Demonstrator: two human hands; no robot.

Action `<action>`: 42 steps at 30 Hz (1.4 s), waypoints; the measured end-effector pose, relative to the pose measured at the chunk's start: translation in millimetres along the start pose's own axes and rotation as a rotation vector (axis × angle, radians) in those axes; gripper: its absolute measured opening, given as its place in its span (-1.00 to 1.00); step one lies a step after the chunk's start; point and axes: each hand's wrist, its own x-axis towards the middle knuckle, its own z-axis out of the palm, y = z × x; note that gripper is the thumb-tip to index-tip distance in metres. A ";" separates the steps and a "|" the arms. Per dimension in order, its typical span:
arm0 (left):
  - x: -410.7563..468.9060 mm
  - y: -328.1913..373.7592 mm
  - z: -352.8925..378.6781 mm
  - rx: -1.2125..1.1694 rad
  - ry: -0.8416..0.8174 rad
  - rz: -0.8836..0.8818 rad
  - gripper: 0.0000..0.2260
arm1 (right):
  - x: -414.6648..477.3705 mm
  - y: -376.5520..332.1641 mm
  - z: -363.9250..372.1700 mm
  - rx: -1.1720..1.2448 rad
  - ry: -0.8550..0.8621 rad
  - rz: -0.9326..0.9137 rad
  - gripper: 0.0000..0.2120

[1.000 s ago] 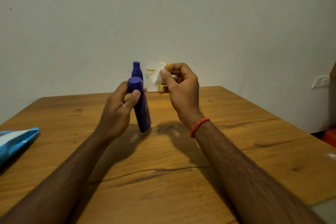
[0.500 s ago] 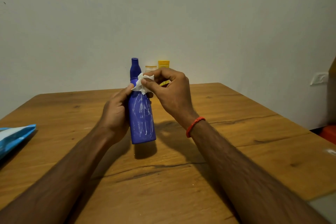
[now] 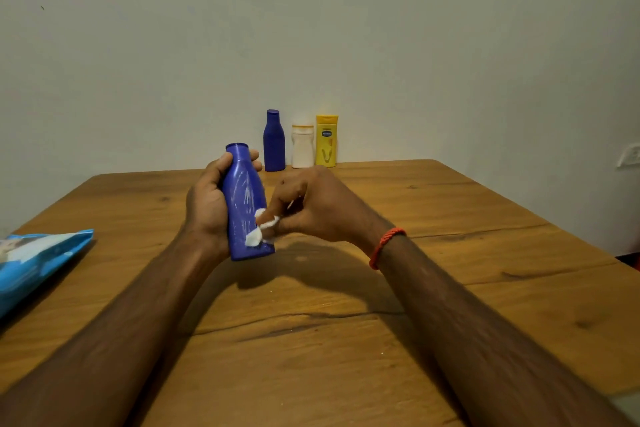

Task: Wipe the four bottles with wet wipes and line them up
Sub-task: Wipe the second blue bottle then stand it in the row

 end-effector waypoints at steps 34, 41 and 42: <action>-5.9 -2.2 10.2 -0.115 -0.056 -0.004 -0.70 | 3.7 -0.3 14.1 -0.104 0.472 -0.171 -0.64; -11.4 -8.4 18.5 -0.041 -0.071 0.032 -0.81 | 6.7 7.4 9.5 -0.177 0.609 -0.159 -0.72; -11.8 -8.3 18.5 -0.040 -0.076 0.020 -0.81 | 6.5 7.1 9.6 -0.142 0.618 -0.126 -0.72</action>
